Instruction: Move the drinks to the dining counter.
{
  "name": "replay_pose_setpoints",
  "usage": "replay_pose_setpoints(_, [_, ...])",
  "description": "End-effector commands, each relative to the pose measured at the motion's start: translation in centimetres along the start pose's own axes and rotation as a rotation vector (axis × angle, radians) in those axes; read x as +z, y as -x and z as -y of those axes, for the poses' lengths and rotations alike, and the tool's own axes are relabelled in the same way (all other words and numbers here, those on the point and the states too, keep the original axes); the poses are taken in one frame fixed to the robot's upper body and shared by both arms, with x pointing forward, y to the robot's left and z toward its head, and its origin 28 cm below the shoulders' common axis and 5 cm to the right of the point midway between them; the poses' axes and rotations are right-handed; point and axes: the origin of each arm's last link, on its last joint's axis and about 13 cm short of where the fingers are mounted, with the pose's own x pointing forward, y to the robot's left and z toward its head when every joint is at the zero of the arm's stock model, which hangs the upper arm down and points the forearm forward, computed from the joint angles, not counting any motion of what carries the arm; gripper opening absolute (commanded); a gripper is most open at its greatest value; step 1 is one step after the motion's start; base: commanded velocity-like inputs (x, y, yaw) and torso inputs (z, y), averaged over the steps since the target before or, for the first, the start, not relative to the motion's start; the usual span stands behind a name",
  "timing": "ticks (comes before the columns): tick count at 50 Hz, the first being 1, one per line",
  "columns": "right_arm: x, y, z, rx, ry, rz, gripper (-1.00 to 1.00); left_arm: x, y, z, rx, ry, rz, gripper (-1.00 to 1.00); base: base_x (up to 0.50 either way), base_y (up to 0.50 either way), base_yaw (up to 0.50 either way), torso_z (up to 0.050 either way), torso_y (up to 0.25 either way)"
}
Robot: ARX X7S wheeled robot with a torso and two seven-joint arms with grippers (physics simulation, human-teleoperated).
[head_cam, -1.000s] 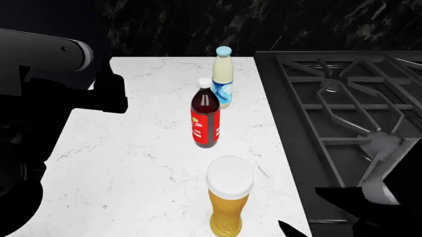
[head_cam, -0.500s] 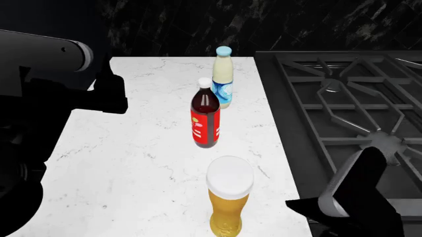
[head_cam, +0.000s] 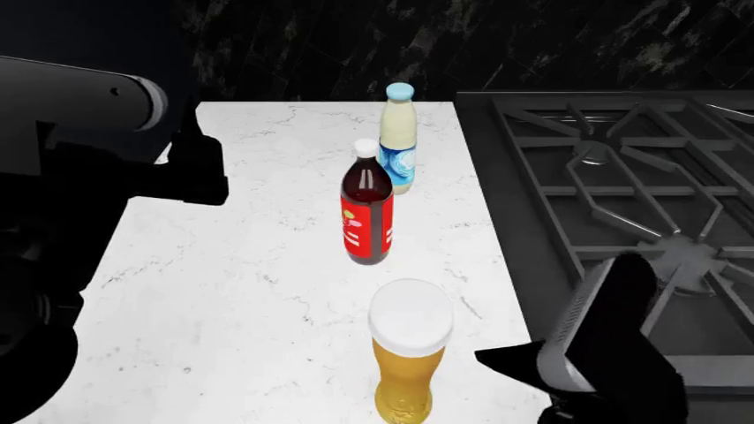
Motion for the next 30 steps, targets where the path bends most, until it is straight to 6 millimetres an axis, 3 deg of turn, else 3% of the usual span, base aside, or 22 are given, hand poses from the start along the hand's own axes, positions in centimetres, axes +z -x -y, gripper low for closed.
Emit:
replay_pose_setpoints(1, [0.7,-0.8,0.2,0.021,0.007,0.050,1.00,-0.1,0.0,0.0,-0.002,0.002,-0.001,1.00,0.00,0.00,0.00,0.000,0.000])
replay_pose_setpoints(30, [0.1,-3.8,1.4,0.063,-0.139,0.041,1.00,-0.3,-0.1,0.1,-0.004,0.000,-0.004,1.00,0.00,0.00,0.00,0.000,0.000])
